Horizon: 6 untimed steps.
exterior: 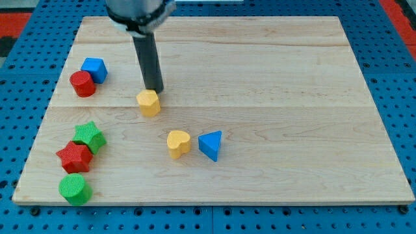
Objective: Move the yellow hexagon to the right side of the group of stars
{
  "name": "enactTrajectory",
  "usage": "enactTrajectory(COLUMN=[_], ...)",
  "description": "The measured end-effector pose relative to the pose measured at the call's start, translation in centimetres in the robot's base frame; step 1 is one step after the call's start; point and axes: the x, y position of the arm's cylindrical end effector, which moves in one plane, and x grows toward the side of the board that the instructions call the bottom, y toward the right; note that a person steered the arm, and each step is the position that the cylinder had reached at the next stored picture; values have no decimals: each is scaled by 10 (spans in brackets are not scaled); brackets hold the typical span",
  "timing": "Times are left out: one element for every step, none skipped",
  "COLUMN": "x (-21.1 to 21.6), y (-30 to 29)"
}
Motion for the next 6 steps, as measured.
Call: enactTrajectory(x=[45,53,34,63,96,71], y=[0,14,0,-24,-9,76])
